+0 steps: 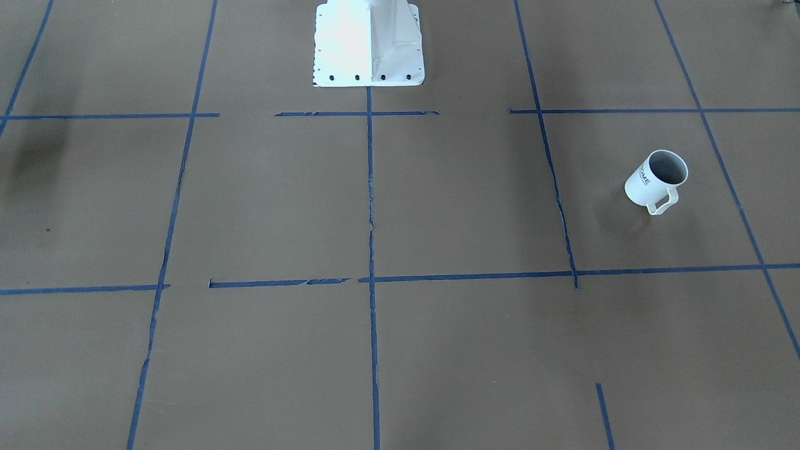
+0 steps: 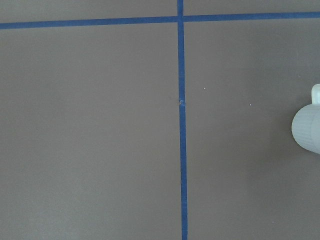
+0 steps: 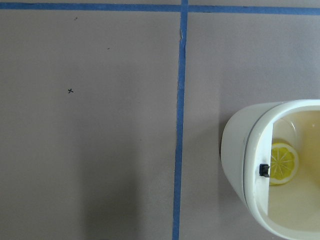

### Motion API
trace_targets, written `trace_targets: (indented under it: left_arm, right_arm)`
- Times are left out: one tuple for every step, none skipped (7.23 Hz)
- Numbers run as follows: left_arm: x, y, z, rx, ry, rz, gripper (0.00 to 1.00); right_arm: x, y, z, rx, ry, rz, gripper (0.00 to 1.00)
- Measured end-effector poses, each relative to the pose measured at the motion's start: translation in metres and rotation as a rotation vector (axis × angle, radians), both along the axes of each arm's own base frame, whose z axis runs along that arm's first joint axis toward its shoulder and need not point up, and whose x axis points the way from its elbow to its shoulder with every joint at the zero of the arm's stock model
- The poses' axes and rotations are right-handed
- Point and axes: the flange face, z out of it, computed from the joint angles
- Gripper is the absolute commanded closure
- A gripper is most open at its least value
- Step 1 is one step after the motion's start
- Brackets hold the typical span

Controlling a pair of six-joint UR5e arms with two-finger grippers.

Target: Left arm hands cup to right arm to dump lemon

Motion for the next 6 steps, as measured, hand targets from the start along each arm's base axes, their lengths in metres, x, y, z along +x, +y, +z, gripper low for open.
trace_targets:
  left_arm:
    - [0.001, -0.006, 0.003, -0.003, -0.001, 0.003, 0.00]
    - [0.002, -0.013, 0.006, -0.007, -0.001, 0.005, 0.00]
    - [0.002, -0.018, 0.008, -0.009, -0.003, 0.004, 0.00]
    - [0.002, -0.021, 0.007, -0.010, -0.006, 0.002, 0.00]
    - [0.002, -0.022, 0.006, -0.007, -0.008, 0.000, 0.00]
    - [0.002, -0.021, 0.001, 0.002, -0.008, 0.000, 0.00]
  right_arm:
    - [0.000, 0.004, 0.001, -0.001, -0.001, -0.001, 0.00]
    - [0.000, 0.010, -0.001, 0.002, -0.003, -0.003, 0.00]
    - [0.001, 0.015, -0.005, 0.009, -0.004, -0.003, 0.00]
    - [0.001, 0.018, -0.009, 0.015, -0.004, -0.003, 0.00]
    - [0.001, 0.020, -0.012, 0.018, -0.005, -0.003, 0.00]
    - [0.001, 0.020, -0.013, 0.019, -0.005, -0.002, 0.00]
